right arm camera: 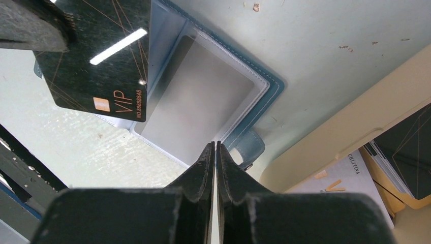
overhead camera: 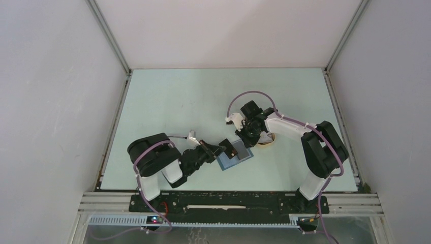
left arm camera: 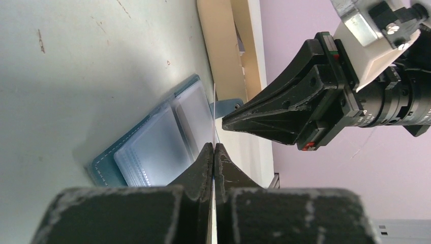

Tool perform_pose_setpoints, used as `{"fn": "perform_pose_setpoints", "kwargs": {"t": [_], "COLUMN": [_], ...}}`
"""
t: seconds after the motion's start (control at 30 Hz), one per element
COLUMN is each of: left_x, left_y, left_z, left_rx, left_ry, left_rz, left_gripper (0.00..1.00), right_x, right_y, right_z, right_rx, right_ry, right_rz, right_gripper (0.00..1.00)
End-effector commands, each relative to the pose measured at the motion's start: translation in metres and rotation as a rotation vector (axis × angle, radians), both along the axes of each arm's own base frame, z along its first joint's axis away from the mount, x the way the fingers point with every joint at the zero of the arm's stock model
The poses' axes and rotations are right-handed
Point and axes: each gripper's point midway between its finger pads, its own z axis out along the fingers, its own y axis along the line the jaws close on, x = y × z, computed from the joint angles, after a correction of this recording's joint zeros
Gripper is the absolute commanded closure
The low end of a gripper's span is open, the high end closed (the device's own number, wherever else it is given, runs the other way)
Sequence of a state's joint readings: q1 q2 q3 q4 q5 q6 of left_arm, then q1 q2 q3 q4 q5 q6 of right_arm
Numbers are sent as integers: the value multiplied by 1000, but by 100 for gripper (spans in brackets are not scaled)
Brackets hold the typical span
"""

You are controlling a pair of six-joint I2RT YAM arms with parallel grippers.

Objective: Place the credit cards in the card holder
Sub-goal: Insert the credit card into the card holder.

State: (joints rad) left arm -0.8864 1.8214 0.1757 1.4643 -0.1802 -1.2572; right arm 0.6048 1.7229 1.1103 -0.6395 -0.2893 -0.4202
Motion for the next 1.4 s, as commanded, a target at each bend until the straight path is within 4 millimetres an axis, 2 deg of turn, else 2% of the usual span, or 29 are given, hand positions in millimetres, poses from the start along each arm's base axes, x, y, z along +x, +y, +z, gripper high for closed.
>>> {"fn": "perform_pose_setpoints", "kwargs": {"t": [0.0,0.47,1.37], "left_x": [8,5,-4], "left_y": [-4,1,4], "left_z": [9,1,-14], "left_rx": [-45,-20,16], "left_ry": [-17,-8,36], "left_rz": [50,90,109], "left_gripper": [100,100,100], "right_x": [9,10,11], "right_y": [8,8,2], "right_z": [10,12,2], "right_rx": [12,11,-38], "right_ry": [-26,-30,-16], "right_rz": [-4,-7,-21], "right_gripper": [90,90,90]}}
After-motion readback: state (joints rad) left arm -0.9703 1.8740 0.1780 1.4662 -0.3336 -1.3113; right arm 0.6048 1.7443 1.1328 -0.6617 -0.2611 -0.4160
